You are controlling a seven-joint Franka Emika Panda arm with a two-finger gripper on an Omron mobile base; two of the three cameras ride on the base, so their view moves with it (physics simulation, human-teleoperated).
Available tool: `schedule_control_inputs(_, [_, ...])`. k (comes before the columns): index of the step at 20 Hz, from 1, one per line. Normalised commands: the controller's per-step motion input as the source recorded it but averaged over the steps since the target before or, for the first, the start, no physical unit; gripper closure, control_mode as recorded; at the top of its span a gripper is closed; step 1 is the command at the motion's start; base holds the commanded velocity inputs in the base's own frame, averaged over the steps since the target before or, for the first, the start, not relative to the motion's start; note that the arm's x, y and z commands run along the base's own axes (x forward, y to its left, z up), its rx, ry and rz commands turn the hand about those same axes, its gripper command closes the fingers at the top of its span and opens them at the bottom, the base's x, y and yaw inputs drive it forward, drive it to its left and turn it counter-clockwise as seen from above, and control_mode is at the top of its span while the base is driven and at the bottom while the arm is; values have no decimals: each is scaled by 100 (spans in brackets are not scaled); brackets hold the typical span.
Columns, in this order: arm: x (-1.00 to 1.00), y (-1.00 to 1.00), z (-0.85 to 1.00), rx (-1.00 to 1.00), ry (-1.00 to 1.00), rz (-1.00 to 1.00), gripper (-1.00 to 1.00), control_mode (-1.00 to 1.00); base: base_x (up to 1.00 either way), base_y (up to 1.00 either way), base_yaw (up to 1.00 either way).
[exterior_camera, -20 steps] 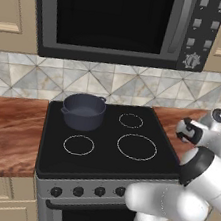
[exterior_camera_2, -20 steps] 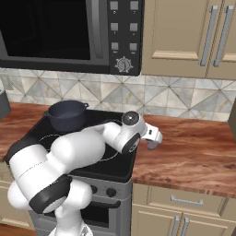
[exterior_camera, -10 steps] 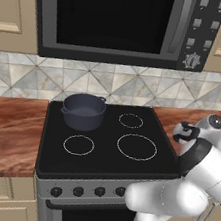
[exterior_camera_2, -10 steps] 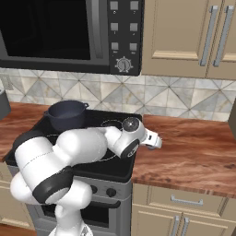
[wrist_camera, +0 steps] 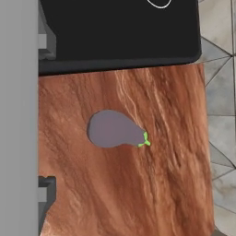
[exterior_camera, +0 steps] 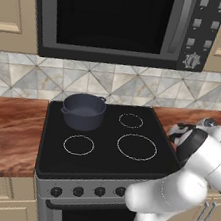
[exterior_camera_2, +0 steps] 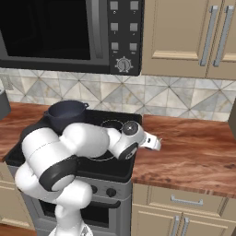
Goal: Turn on the burner for the pot on the stove. Wait thirty seconds for the pot to heat up. Then add the eggplant to the pot.
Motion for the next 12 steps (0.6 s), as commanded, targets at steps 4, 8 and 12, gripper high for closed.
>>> schedule_control_inputs(4, [7,-8,-9,0,0,0,-100,-100,0,0,0])
schedule_control_inputs(8, [0,-52,0,7,-4,6,-100,-100,0,0,0])
schedule_control_inputs(12, [0,-2,0,0,0,0,-100,-100,0,0,0])
